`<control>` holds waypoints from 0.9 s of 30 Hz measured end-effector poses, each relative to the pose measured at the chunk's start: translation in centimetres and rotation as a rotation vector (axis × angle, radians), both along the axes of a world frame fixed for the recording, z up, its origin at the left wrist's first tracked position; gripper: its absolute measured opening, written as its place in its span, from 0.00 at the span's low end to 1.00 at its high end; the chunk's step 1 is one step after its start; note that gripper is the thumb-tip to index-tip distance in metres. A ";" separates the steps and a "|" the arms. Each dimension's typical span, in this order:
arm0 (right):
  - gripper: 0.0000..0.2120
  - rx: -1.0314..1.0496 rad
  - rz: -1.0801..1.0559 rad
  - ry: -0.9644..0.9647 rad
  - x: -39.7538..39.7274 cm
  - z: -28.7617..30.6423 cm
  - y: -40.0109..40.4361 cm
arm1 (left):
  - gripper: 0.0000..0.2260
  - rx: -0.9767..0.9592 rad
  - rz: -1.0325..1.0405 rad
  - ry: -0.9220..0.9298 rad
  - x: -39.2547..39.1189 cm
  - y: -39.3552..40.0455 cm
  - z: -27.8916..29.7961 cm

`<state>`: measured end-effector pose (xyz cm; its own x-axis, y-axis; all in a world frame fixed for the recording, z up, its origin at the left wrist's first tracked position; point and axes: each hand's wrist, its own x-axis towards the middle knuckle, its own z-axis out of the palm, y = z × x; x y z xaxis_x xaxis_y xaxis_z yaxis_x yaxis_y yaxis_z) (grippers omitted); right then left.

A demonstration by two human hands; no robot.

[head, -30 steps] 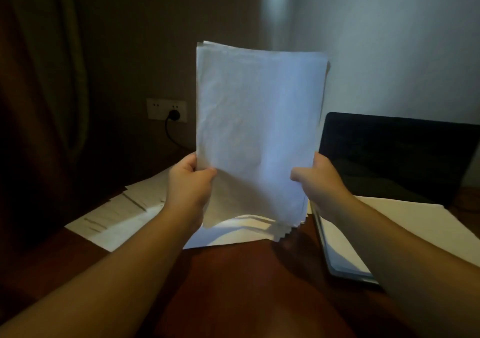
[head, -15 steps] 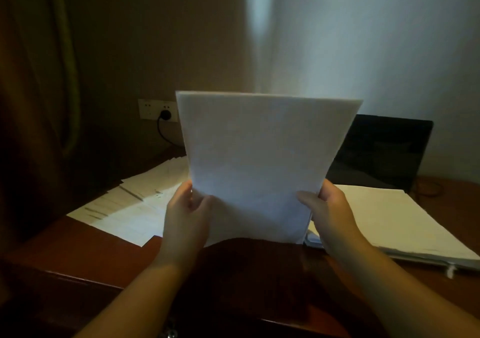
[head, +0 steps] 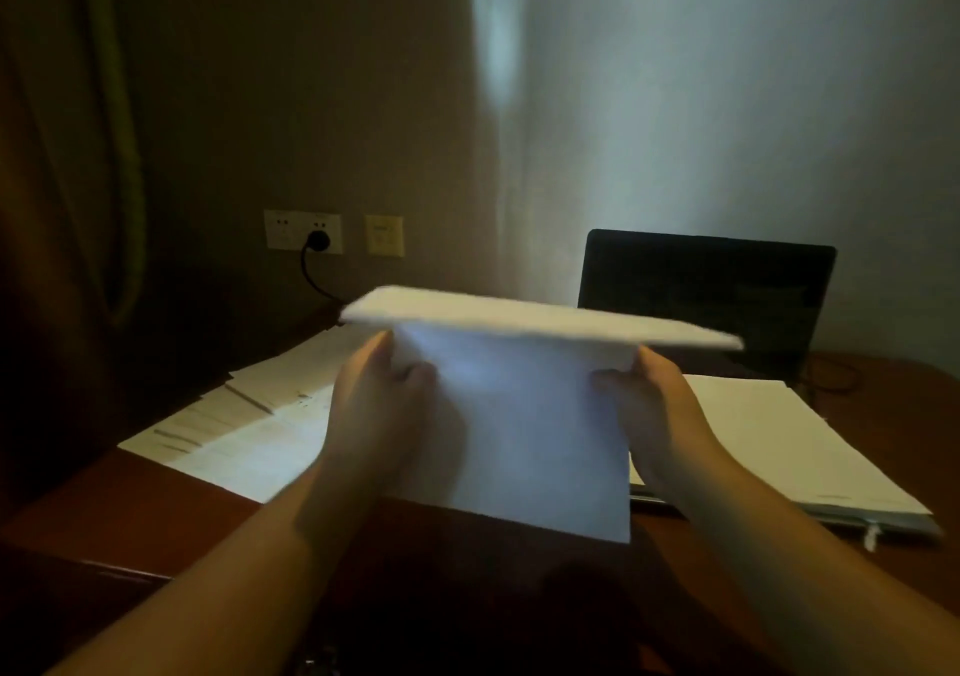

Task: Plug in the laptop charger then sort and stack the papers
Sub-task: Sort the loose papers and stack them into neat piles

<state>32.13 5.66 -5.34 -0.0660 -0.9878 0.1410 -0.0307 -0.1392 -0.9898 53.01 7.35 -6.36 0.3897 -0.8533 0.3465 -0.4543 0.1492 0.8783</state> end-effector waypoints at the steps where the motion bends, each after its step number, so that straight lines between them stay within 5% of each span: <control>1: 0.10 -0.019 0.015 -0.043 -0.3 0.3 0.3 | 0.05 0.004 -0.064 0.085 0.0 -0.1 0.6; 12: 0.05 0.156 -0.223 -0.098 -5.1 -0.1 1.8 | 0.12 0.204 -0.276 -0.177 -3.4 -3.8 3.0; 16: 0.06 0.174 -0.318 -0.158 -7.2 -0.8 2.2 | 0.18 0.234 -0.225 -0.082 -4.9 -4.3 2.8; 21: 0.10 0.206 -0.465 -0.372 -9.7 -1.5 2.5 | 0.22 0.364 -0.277 0.312 -7.6 -3.9 1.6; 27: 0.08 0.207 -0.559 -0.581 -11.1 -1.5 3.6 | 0.19 0.390 -0.344 0.183 -10.3 -3.6 -1.2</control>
<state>21.03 9.22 -6.79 -0.5604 -0.7902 -0.2480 0.4827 -0.0684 -0.8731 42.70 3.80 -7.57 0.0898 -0.9936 -0.0679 -0.2710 -0.0899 0.9584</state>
